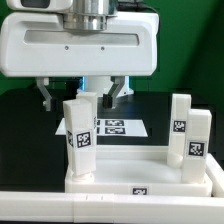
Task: Assemble desk
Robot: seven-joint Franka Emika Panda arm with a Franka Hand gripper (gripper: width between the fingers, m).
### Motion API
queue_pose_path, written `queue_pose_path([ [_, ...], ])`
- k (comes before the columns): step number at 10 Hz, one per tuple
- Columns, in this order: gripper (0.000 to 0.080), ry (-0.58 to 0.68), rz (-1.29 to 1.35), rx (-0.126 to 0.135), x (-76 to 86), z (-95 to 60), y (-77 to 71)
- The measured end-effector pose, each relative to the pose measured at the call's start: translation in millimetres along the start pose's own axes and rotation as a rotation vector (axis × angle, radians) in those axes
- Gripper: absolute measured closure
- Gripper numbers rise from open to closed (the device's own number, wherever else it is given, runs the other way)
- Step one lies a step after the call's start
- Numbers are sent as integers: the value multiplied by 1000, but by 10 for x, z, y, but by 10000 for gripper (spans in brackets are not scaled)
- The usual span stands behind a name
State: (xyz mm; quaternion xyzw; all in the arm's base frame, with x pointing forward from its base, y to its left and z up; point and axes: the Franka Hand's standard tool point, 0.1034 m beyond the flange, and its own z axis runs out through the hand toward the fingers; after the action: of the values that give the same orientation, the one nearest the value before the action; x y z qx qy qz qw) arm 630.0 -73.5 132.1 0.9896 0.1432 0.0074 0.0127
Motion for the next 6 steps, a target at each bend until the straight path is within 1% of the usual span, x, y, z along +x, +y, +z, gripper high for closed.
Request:
queue_pose_path([
  [1,178,0,1,0,0,0,1],
  [2,178,0,2,0,0,0,1],
  [3,350,0,2,0,0,0,1],
  [4,350,0,13,0,0,0,0],
  [5,513,0,29,1,0,0,0],
  [6,511,0,29,1,0,0,0],
])
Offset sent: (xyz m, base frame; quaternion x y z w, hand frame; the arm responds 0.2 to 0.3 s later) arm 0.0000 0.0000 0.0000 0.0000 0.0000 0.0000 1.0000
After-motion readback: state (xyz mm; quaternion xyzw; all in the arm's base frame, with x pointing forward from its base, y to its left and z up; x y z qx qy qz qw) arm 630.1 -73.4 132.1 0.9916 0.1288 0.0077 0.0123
